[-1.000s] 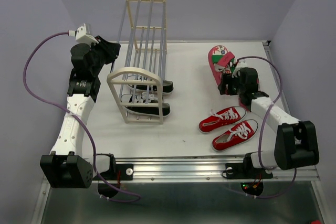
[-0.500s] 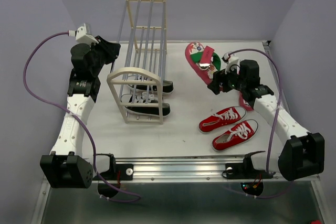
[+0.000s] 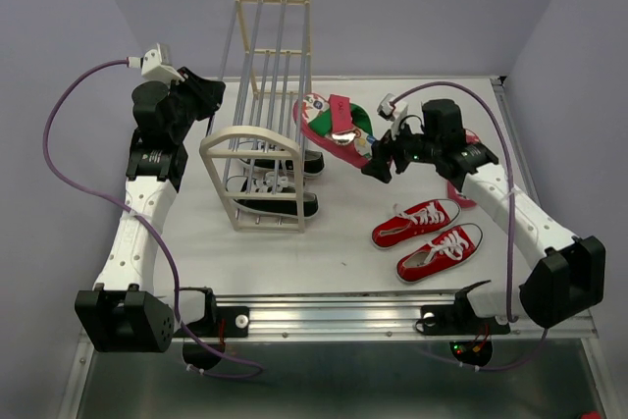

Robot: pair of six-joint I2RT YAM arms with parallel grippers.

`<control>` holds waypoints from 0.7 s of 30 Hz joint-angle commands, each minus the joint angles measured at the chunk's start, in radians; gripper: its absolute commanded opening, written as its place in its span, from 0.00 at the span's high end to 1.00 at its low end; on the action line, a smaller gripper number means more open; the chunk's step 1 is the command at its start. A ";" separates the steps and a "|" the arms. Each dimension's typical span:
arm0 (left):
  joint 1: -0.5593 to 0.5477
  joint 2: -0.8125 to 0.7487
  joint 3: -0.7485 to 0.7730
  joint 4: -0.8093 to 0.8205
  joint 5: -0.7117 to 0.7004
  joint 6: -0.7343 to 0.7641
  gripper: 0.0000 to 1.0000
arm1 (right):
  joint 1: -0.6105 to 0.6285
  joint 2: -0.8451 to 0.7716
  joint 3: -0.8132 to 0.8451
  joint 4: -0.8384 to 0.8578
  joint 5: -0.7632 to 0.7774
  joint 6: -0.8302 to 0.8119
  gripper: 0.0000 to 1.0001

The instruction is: Place and organize the shoes onto the shoe shelf

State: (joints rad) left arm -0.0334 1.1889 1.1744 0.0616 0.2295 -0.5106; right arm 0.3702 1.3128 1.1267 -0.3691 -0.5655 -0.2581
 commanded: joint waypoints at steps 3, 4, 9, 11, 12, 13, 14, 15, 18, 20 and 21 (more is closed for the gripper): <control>-0.007 0.020 -0.025 -0.055 -0.004 0.081 0.85 | 0.053 0.042 0.122 0.045 -0.073 -0.046 0.99; -0.007 0.021 -0.024 -0.055 -0.002 0.080 0.85 | 0.068 0.061 0.148 0.036 -0.076 -0.050 0.99; -0.007 0.020 -0.021 -0.052 -0.002 0.081 0.85 | 0.130 0.132 0.237 -0.013 -0.080 -0.099 0.99; -0.007 0.018 -0.018 -0.052 0.002 0.083 0.85 | 0.167 0.169 0.266 -0.031 -0.085 -0.115 0.99; -0.007 0.018 -0.019 -0.052 0.002 0.081 0.85 | 0.179 0.181 0.292 -0.034 -0.085 -0.121 0.99; -0.007 0.018 -0.019 -0.051 0.004 0.080 0.85 | 0.193 0.193 0.303 -0.036 -0.085 -0.131 0.99; -0.007 0.018 -0.019 -0.051 0.004 0.080 0.85 | 0.219 0.221 0.330 -0.043 -0.085 -0.144 0.99; -0.007 0.018 -0.018 -0.052 0.004 0.080 0.85 | 0.228 0.233 0.340 -0.044 -0.082 -0.151 0.99; -0.007 0.018 -0.021 -0.049 0.007 0.076 0.85 | 0.250 0.273 0.376 -0.031 -0.083 -0.174 0.99; -0.007 0.015 -0.027 -0.048 0.007 0.075 0.85 | 0.259 0.296 0.390 -0.005 -0.086 -0.181 0.99; -0.007 0.015 -0.028 -0.046 0.007 0.075 0.85 | 0.268 0.304 0.398 0.002 -0.088 -0.187 0.99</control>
State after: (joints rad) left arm -0.0334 1.1889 1.1744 0.0624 0.2363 -0.5110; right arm 0.6205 1.6112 1.4403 -0.4683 -0.6048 -0.4026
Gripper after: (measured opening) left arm 0.254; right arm 0.812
